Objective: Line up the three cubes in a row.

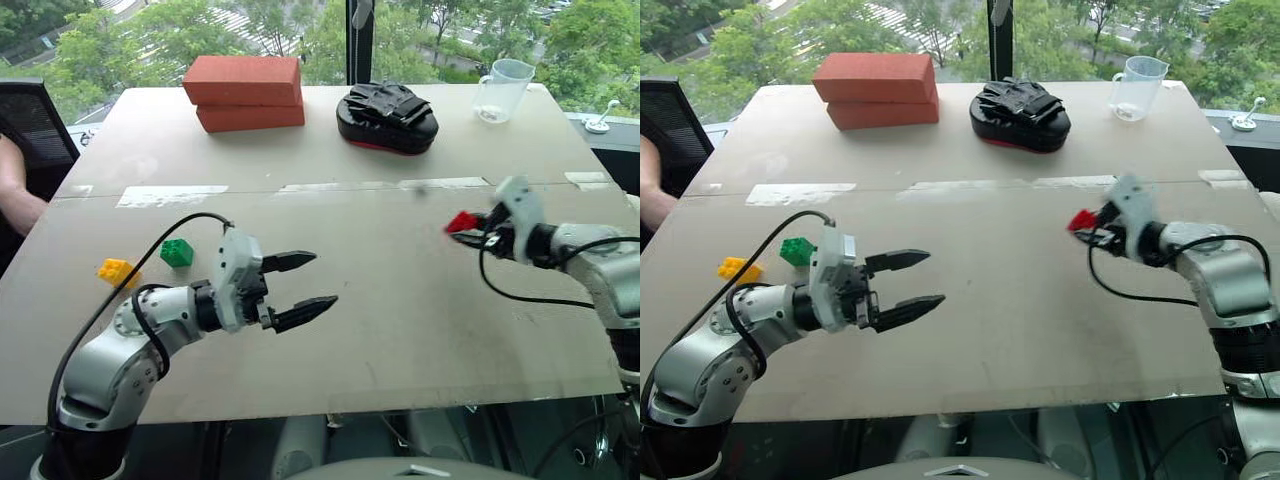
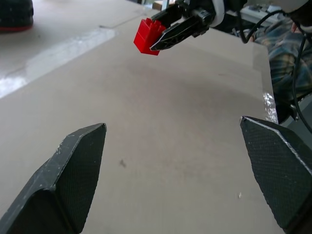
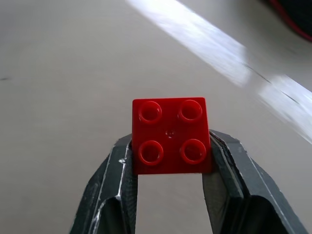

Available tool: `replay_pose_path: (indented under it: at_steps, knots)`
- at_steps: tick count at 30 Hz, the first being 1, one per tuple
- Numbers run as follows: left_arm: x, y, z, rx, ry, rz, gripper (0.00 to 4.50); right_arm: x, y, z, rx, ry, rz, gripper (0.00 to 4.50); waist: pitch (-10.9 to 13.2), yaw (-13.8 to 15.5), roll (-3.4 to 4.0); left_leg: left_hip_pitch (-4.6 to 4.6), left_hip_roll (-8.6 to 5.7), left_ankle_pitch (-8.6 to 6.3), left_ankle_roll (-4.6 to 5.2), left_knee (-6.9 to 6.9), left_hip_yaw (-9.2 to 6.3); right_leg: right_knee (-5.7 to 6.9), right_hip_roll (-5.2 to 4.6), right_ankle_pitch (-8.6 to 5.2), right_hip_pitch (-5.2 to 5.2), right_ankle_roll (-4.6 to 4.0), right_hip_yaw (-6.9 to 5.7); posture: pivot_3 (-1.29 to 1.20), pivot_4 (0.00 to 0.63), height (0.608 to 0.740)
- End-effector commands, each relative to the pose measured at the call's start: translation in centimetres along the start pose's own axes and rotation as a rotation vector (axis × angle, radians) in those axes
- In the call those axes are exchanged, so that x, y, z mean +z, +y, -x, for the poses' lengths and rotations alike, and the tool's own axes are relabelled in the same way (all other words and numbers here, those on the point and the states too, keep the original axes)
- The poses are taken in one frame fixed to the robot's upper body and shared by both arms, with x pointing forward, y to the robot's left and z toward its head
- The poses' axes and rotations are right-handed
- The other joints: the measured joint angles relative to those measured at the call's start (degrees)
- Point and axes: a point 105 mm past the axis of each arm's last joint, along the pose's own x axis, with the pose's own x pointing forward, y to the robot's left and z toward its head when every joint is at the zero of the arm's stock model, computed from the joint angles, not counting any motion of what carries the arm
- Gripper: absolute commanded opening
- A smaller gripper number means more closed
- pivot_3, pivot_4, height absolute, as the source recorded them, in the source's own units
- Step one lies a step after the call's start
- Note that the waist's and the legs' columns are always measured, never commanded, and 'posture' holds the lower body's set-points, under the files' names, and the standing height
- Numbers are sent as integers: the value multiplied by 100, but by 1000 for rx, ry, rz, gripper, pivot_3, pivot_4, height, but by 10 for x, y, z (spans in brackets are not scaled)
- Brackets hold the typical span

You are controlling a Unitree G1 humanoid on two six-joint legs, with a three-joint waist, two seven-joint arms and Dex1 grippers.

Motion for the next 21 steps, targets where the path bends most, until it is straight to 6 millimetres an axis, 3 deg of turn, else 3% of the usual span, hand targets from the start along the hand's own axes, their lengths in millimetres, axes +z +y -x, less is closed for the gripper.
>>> replay_pose_path:
  at_steps: [1, 5, 21]
  knots:
    - [8, -7, 14, -52, 18, -14, 4500, 12, 15, -24, 186, 19, 135, 1286, 5, 14, -4, -1, 1, 0, 0, 3, -1, 1, 0, 0, 0, -1, 1, 0, 150, 740]
    - [7, -10, 25, -51, 57, -24, 4500, 14, 13, -43, 273, 61, 206, 1286, 13, 10, -8, -2, 0, 0, -1, 9, -13, 0, -3, 15, -2, -23, 16, 0, 150, 740]
    - [5, -15, 34, 11, 68, -25, 4500, 18, 2, -66, 359, 115, 244, 1286, 28, 84, -9, -6, -6, -3, -7, 2, -15, -1, -3, 30, -8, -5, 27, 0, 150, 740]
